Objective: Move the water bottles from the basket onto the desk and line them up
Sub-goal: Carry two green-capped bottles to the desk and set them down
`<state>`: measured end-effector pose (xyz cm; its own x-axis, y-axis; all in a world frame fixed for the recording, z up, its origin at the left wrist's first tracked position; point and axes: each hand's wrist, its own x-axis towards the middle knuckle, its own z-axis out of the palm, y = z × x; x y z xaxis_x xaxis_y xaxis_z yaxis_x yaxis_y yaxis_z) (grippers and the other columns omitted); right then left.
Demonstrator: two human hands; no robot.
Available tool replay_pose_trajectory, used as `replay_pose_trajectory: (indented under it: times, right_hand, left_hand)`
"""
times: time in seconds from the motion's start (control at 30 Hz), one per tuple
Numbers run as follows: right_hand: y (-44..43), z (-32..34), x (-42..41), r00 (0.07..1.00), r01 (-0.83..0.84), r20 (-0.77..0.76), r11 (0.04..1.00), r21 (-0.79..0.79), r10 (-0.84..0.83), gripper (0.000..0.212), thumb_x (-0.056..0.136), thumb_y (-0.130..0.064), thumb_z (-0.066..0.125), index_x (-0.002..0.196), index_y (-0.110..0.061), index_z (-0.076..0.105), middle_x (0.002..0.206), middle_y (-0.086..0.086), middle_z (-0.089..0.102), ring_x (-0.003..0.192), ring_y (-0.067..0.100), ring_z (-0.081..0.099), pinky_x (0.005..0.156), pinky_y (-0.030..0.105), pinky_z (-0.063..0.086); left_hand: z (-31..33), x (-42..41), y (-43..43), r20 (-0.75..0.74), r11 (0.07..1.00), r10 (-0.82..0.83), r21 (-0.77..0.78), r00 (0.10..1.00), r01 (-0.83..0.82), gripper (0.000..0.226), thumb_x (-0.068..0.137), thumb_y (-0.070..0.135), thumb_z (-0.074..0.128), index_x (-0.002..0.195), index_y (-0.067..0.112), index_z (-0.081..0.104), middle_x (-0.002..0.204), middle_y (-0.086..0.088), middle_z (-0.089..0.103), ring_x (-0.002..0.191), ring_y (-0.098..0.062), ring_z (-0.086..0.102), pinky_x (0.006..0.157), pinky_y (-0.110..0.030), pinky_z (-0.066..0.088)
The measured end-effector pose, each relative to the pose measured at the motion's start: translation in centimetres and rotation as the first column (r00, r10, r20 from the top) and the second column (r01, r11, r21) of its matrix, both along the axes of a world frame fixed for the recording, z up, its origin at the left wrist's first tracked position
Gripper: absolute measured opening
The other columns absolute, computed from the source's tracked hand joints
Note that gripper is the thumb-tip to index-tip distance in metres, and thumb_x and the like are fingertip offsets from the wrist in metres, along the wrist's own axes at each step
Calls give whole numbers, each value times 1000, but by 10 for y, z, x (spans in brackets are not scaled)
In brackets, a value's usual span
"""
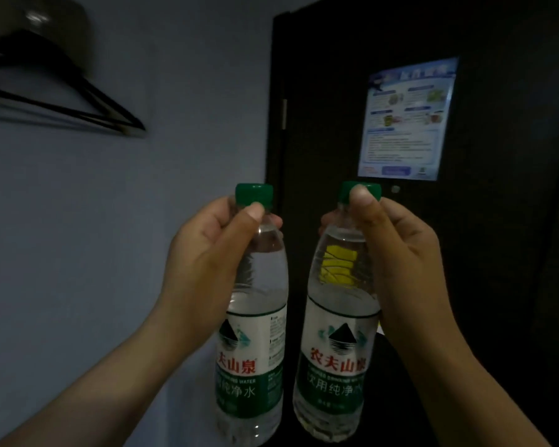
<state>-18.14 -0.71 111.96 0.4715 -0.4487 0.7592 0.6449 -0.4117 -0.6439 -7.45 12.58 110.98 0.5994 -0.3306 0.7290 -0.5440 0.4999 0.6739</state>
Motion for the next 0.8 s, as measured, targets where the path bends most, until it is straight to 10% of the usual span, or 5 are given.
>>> replay_pose_trajectory:
  times: [0.33,0.8]
  right_hand:
    - [64,-1,31,927,-374,-33,927,10,374,36,82,-50,60,84,-15,71,83,2,74,78,15,70,69,22,56]
    - [330,5,0,526,-850,-10,526,46,851,38,77,-46,61,86,-10,70,81,2,75,76,12,70,65,15,52]
  left_hand:
    - [-3,-47,91,0,926,378,-17,926,-378,33,82,26,51,92,0,67,87,-10,73,76,-18,71,62,-13,52]
    - [1,-175,350,46,514,858,-32,512,-857,28,84,28,52,93,8,69,88,-7,74,80,-18,72,66,-14,53]
